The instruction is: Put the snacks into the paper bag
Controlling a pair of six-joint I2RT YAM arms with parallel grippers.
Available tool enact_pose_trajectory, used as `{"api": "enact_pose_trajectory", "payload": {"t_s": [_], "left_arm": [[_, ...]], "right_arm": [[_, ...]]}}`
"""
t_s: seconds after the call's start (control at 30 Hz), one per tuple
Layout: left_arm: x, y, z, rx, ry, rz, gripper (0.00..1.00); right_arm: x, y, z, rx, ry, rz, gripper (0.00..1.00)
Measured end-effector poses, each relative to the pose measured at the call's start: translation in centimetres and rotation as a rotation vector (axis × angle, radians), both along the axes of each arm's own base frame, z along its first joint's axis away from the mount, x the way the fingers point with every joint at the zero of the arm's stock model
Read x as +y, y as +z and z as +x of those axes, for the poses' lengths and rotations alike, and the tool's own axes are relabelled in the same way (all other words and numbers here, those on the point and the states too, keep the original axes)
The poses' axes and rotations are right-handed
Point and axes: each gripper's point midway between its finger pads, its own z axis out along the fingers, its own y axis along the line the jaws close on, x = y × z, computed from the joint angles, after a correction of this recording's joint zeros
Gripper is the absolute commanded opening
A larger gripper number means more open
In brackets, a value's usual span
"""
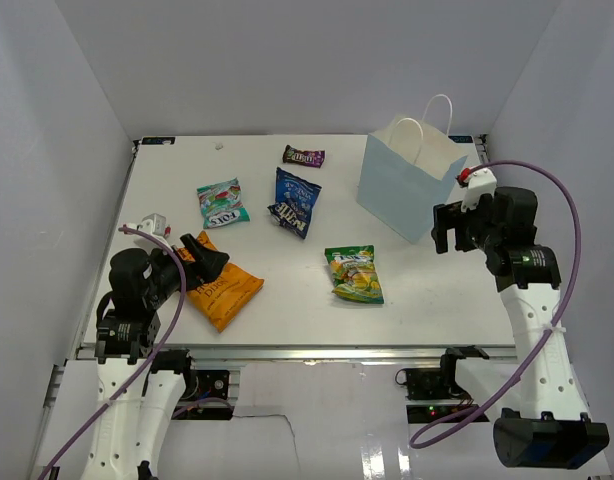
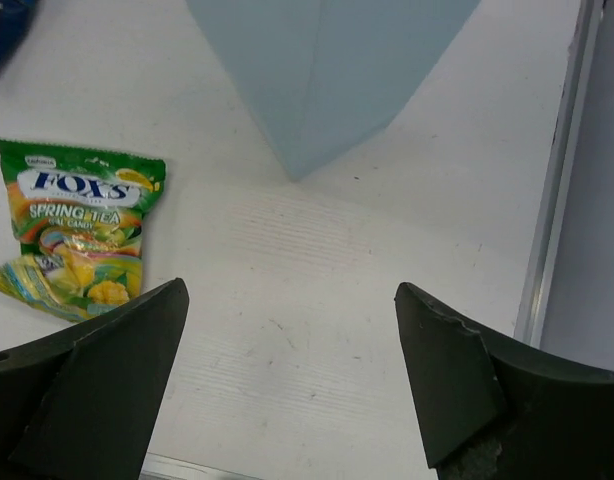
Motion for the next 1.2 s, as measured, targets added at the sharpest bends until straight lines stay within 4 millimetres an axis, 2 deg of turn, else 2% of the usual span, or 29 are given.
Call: {"api": "enact_pose_trajectory", "payload": {"t_s": [0.13, 0.3, 0.4, 0.57, 0.67, 0.87, 0.97, 1.1, 1.2], "left_arm": [[0.0, -0.2, -0.1, 0.012, 0.003, -0.006, 0.98], [0.0, -0.4, -0.3, 0.033, 0.015, -0.02, 0.98], [0.2, -0.6, -0.3, 0.046, 0.031, -0.027, 0.98], [0.3, -1.3, -0.4, 0.085, 0.047, -0.034, 0.98], [0.3, -1.7, -0.7, 0.111, 0.059, -0.041, 0.98], [0.5, -1.9, -1.2, 0.128, 0.082, -0.057, 0.98], [0.6, -2.4, -1.3, 0.141, 0.094, -0.064, 0.98], [0.8, -3.3, -1.3, 0.173, 0.116, -0.066, 0.98], [1.0, -3.5, -1.2, 0.18, 0.126, -0.064, 0.98]], "right_arm": [[2.3, 0.5, -1.5, -0.046, 0.265, -0.068, 0.9], [6.4, 0.3, -5.7, -0.081, 0.655, -0.111, 0.9], [8.9, -1.9, -6.8, 0.026, 0.823, -0.06, 0.9], [14.2, -7.9, -6.6, 0.294, 0.969, -0.049, 0.9], [16.7, -10.3, -6.3, 0.386, 0.951, -0.054, 0.9], [18.5, -14.7, -3.2, 0.541, 0.639, -0.016, 0.9], [19.2, -15.9, -2.3, 0.53, 0.533, -0.016, 0.93], [20.3, -17.0, -2.2, 0.485, 0.498, -0.062, 0.99], [20.1, -18.5, -1.2, 0.447, 0.456, -0.111, 1.0]]}}
